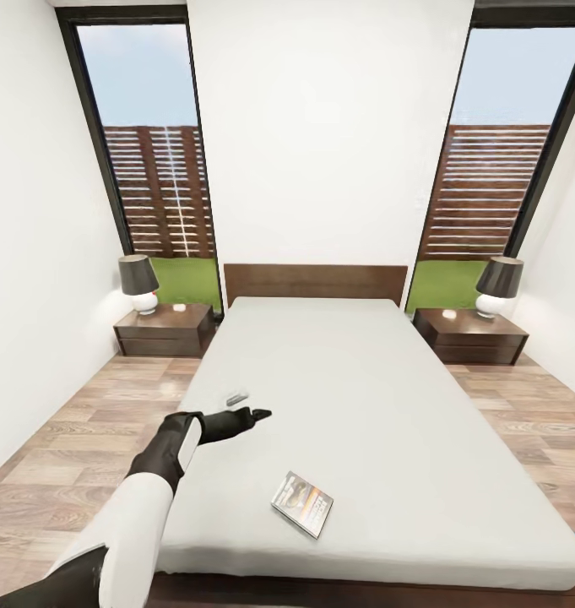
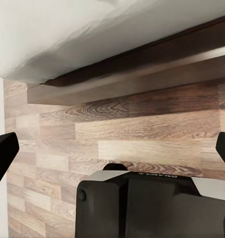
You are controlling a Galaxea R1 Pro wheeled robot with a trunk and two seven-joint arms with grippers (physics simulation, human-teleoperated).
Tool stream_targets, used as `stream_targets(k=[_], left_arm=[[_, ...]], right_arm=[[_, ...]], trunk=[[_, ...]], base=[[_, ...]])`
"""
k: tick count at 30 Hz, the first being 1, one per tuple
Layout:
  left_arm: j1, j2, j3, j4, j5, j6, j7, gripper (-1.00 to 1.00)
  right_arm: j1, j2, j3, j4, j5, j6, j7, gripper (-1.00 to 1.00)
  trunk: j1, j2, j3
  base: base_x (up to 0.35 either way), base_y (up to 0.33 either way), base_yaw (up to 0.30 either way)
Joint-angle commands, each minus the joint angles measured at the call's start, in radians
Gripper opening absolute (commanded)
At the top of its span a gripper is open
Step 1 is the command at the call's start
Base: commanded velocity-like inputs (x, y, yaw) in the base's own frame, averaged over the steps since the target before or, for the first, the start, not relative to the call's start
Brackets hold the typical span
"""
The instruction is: In the bedroom, move the book from the bed onto either nightstand, and place the two sandals side by side next to the bed.
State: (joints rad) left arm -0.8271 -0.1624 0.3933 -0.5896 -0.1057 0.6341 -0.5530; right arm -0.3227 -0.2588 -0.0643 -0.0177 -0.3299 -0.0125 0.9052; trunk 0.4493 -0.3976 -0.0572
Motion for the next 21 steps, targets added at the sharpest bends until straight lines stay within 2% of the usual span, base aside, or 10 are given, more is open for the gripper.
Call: stream_targets(k=[1, 21], left_arm=[[-0.002, -0.002, 0.008, 0.000, -0.010, 0.006, -0.008, 1.00], [-0.003, 0.000, 0.010, 0.003, -0.005, 0.006, -0.013, 1.00]], right_arm=[[-0.001, 0.000, -0.006, 0.001, 0.005, -0.001, 0.004, 1.00], [-0.001, 0.000, -0.006, 0.001, 0.005, 0.000, 0.006, 1.00]], trunk=[[0.001, -0.002, -0.003], [0.001, -0.002, -0.029]], base=[[0.000, 0.000, 0.000], [0.000, 0.000, 0.000]])
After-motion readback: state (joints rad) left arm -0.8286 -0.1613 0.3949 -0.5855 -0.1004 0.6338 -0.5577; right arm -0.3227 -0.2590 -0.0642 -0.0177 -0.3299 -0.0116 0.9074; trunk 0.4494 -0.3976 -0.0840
